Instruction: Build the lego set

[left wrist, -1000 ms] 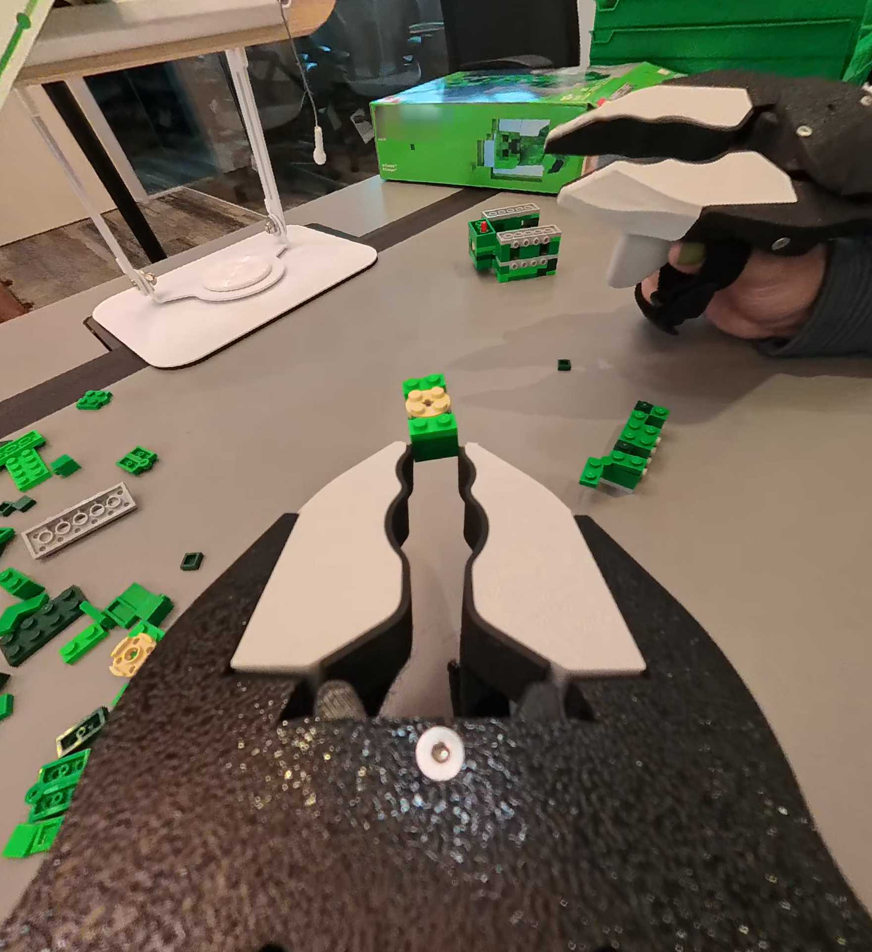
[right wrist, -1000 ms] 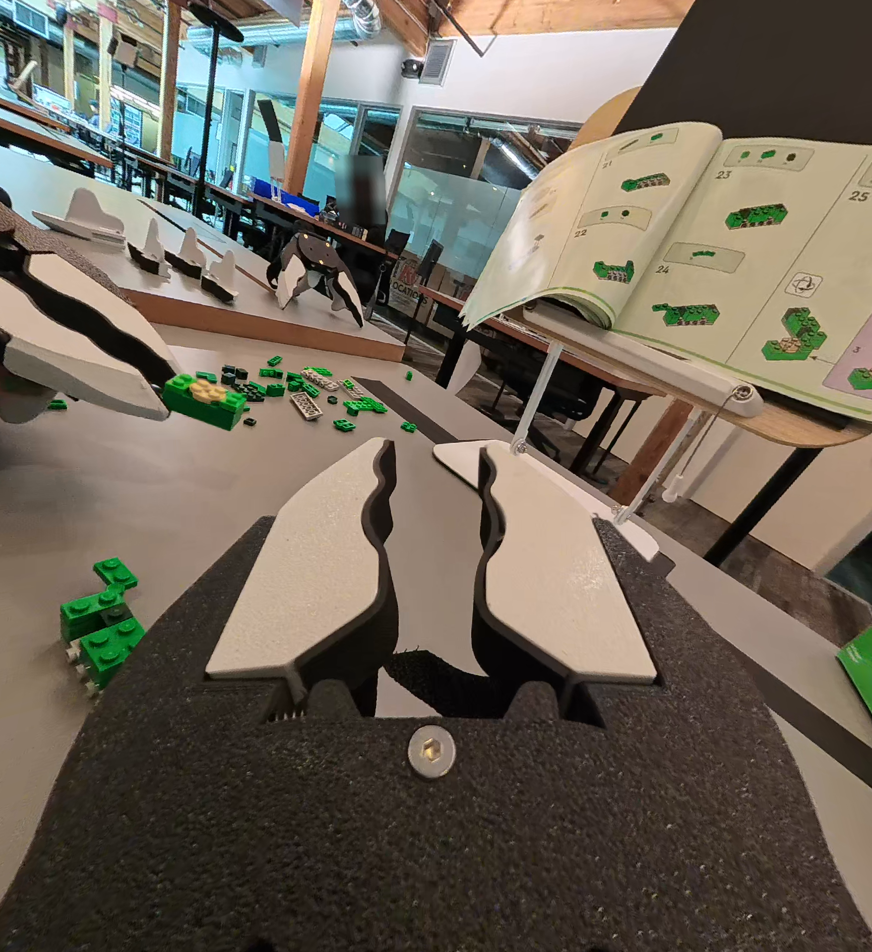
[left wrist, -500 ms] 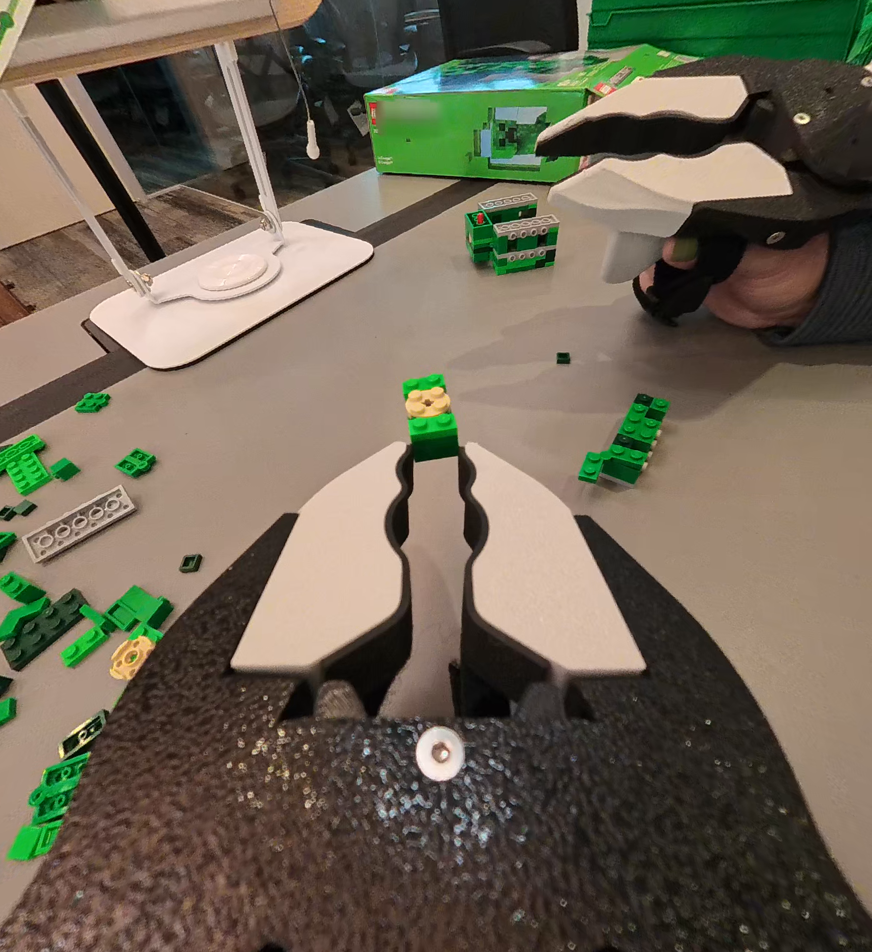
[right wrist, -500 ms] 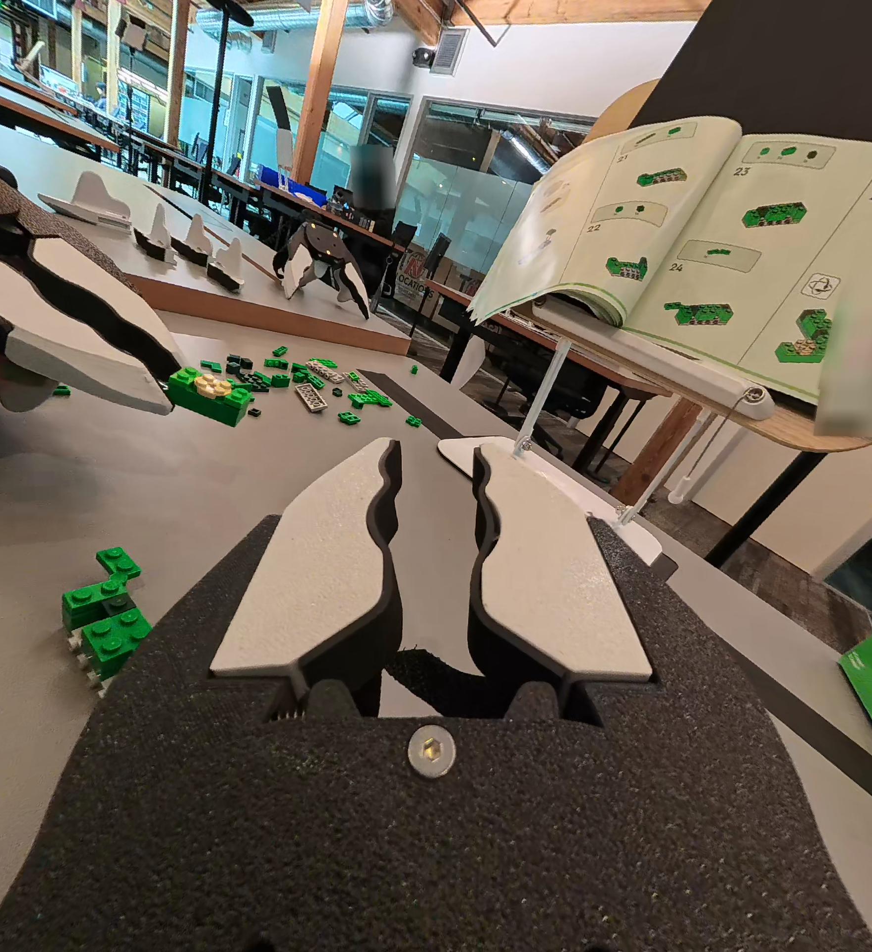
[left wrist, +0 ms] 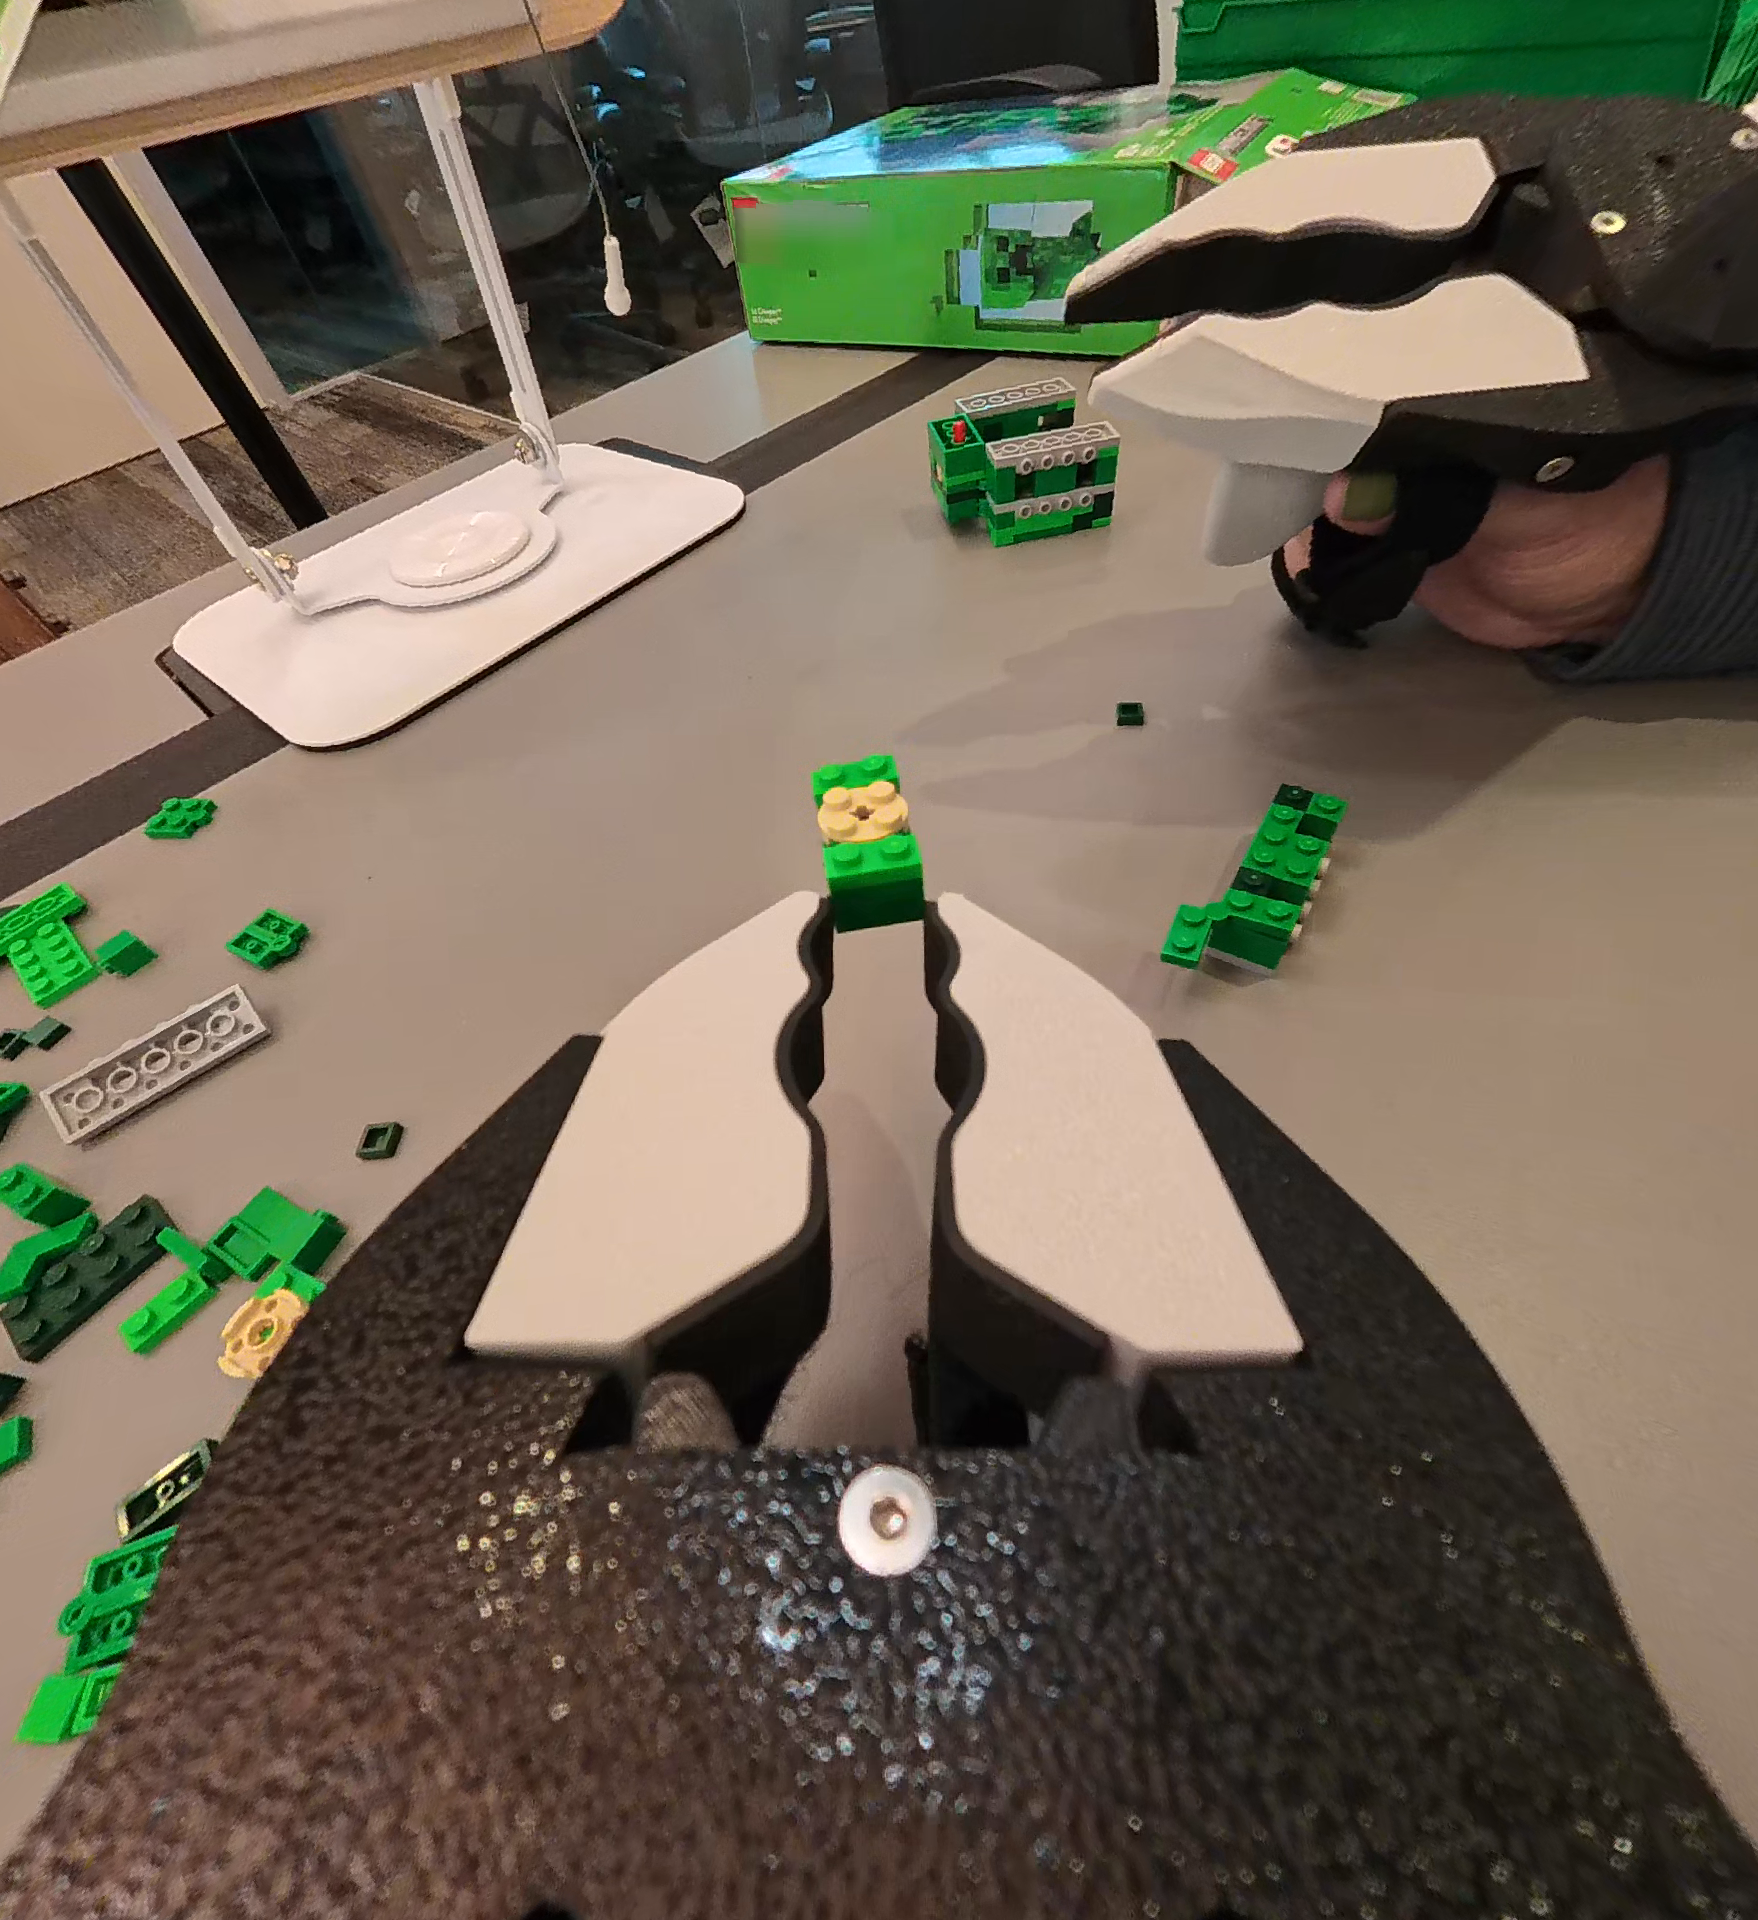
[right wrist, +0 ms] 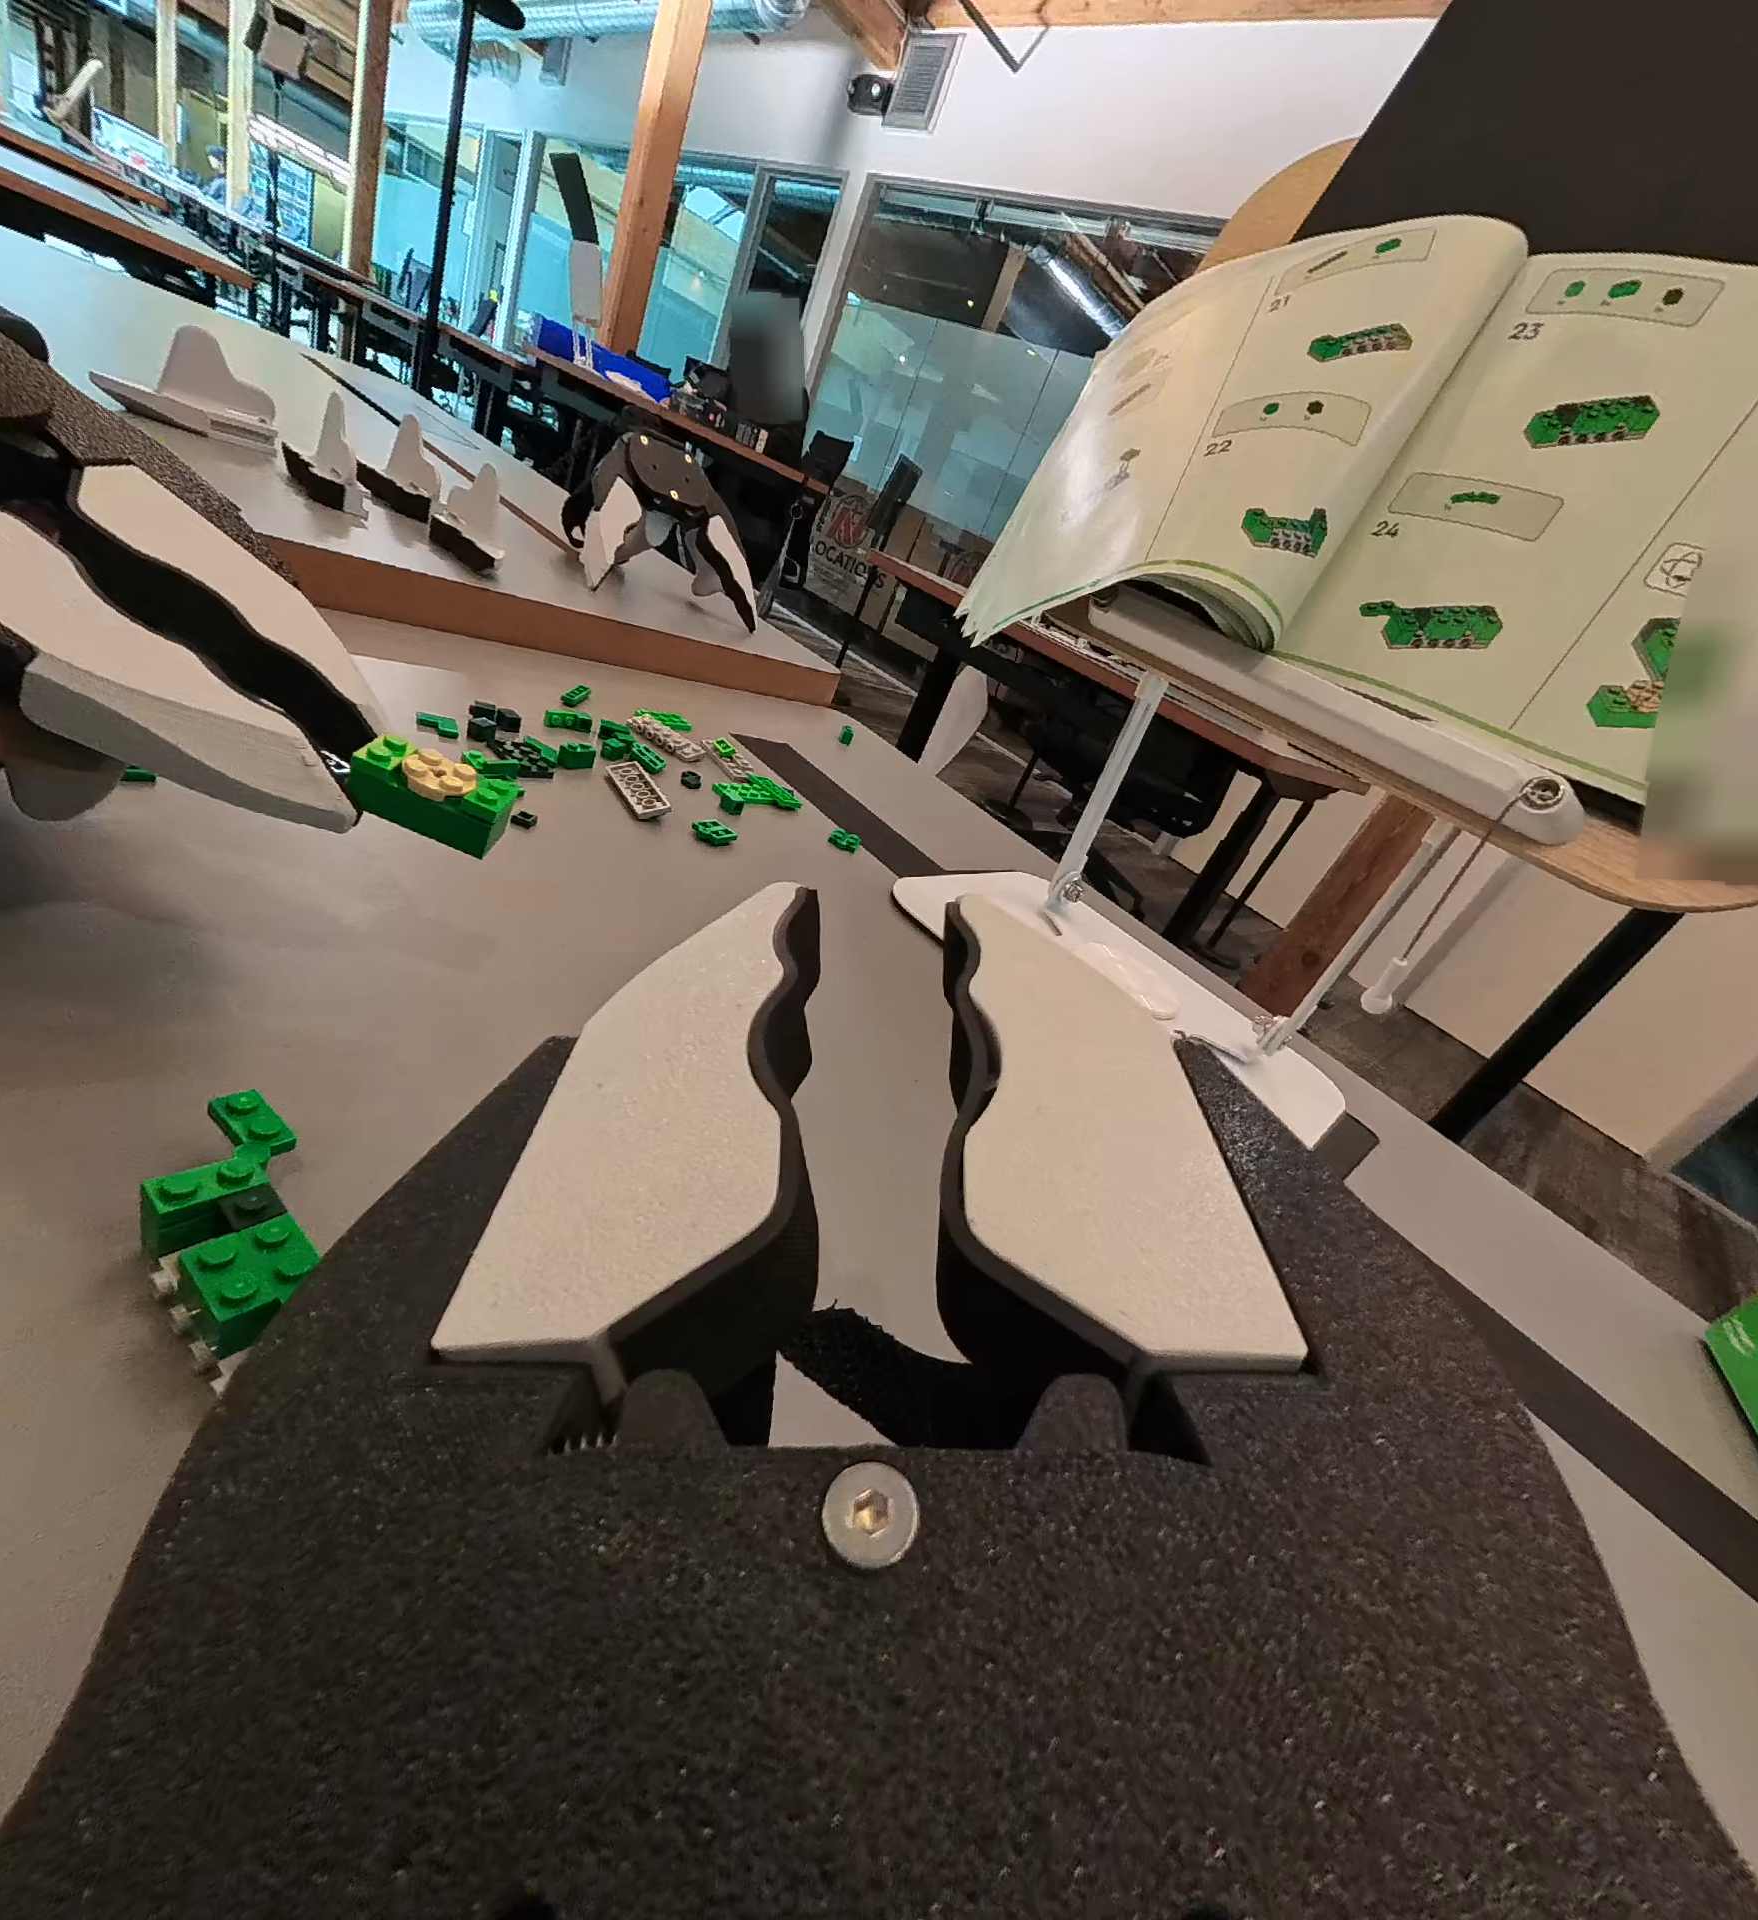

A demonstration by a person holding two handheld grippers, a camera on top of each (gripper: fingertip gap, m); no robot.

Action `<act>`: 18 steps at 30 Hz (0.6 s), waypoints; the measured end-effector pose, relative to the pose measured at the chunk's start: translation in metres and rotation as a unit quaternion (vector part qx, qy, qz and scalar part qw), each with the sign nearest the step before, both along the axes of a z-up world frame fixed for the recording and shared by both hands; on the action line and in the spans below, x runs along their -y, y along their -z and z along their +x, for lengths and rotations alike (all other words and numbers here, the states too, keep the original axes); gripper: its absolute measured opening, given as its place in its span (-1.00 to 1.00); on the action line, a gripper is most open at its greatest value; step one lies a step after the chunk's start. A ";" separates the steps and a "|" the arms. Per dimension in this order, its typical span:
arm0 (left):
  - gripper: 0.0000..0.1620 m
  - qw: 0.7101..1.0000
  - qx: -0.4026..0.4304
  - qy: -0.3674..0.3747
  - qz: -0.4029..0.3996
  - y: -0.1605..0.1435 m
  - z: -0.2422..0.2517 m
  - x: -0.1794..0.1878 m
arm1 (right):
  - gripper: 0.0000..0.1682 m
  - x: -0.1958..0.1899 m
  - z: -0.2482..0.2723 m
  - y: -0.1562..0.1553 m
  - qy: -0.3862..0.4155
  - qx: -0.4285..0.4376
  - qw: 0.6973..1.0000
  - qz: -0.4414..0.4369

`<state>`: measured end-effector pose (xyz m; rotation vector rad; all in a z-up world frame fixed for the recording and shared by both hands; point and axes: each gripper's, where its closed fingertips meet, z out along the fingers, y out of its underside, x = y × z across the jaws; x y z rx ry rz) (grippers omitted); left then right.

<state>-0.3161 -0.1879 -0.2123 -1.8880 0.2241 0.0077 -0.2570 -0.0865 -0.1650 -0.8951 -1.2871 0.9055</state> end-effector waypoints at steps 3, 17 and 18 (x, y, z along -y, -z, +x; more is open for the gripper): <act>-0.81 1.000 0.000 0.001 0.000 0.000 0.000 0.000 | -0.74 0.001 0.000 0.000 -0.001 0.001 1.000 0.002; -0.80 1.000 -0.004 0.003 -0.005 0.002 0.001 0.000 | -0.77 0.002 -0.001 0.002 -0.006 0.008 1.000 0.001; -0.80 1.000 -0.005 0.004 -0.006 0.002 0.001 0.000 | -0.77 0.003 -0.001 0.003 -0.006 0.008 1.000 0.001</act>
